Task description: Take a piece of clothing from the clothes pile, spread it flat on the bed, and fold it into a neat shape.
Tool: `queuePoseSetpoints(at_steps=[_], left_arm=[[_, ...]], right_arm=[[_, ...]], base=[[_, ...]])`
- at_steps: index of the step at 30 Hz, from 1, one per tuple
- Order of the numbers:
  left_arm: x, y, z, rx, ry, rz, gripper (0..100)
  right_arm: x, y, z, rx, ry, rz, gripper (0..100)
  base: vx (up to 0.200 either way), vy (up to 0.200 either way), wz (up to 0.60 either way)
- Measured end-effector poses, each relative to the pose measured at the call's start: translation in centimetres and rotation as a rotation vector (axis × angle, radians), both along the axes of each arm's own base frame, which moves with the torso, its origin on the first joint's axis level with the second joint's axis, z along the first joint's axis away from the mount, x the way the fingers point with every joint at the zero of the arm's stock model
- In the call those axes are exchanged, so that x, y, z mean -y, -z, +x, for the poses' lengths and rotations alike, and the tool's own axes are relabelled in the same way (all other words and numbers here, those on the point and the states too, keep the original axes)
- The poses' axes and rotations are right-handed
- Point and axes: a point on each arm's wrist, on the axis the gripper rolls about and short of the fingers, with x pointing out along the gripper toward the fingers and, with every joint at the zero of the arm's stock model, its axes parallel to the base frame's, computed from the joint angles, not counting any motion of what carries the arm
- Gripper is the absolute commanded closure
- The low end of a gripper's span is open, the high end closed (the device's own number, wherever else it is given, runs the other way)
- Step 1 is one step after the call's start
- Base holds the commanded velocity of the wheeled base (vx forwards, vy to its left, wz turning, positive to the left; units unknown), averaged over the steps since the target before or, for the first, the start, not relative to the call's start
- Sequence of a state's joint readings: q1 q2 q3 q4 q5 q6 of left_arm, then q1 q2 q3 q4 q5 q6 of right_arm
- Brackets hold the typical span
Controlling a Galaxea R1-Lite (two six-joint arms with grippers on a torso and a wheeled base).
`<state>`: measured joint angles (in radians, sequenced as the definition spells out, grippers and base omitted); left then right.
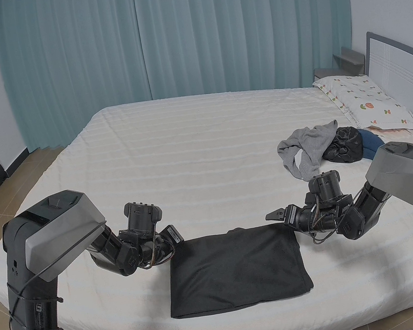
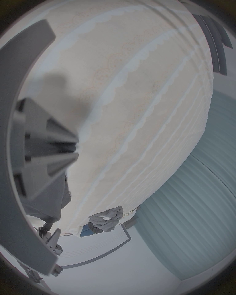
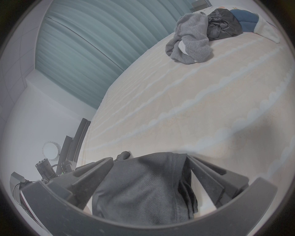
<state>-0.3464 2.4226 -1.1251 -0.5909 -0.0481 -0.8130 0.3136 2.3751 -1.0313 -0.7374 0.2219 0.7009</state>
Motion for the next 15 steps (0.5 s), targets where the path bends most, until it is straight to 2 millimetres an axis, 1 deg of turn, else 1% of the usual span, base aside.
queuePoseSetpoints(at_steps=[6,15], left_arm=[[0.02,0.11,0.16,0.006,-0.014,0.007,100],[0.01,0.23,0.16,0.007,-0.037,0.014,100]], right_arm=[[-0.33,0.67,0.22,-0.006,0.0,-0.005,100],[0.12,1.02,0.63,0.002,0.042,-0.027,100]], base=[[0.0,0.0,0.0],[0.0,0.0,0.0]])
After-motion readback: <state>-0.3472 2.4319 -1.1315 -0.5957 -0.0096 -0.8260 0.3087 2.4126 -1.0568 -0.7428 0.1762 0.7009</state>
